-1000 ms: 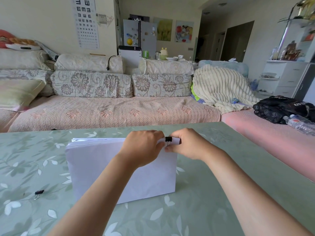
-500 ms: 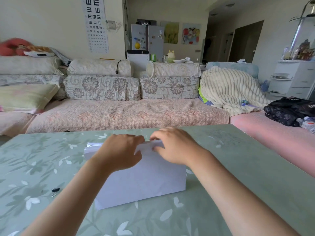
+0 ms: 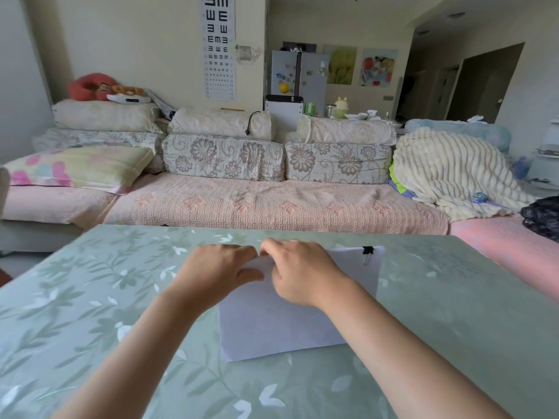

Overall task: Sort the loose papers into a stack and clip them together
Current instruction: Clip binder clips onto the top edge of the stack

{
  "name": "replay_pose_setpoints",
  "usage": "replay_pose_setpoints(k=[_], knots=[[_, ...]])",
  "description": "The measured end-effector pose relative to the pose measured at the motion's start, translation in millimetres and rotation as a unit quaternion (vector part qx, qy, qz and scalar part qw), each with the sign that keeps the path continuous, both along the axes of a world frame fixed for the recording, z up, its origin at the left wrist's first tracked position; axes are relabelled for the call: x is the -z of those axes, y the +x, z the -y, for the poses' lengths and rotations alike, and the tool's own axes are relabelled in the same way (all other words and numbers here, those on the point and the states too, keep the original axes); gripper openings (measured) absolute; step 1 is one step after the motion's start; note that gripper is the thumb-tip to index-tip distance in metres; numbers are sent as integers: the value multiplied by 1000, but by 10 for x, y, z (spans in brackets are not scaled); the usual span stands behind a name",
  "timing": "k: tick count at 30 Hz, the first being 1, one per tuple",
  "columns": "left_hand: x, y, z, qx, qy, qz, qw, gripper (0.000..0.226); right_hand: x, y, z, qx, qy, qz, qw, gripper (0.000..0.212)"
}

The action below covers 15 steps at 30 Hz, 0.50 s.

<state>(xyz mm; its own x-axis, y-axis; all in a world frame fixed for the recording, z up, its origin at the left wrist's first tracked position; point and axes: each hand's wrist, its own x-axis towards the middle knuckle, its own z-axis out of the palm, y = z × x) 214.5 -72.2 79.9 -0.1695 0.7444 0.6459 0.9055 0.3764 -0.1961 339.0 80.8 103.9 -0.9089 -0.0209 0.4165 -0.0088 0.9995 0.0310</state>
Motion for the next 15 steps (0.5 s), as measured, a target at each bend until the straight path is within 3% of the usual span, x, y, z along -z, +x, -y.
replay_pose_setpoints(k=[4,7,11,13,15], knots=[[56,-96,206,-22,27,43,998,48,102,-137,52,-10,37,-31,999,26],[132,-261,476,-61,58,145,986,52,163,-204,44,6,55,-56,997,29],[568,-580,864,-140,118,306,934,28,213,-260,79,32,59,-86,994,30],[858,-710,961,-200,45,322,924,25,213,-287,97,42,58,-94,993,26],[1109,-766,978,-242,-89,326,910,47,211,-313,104,48,58,-102,992,24]])
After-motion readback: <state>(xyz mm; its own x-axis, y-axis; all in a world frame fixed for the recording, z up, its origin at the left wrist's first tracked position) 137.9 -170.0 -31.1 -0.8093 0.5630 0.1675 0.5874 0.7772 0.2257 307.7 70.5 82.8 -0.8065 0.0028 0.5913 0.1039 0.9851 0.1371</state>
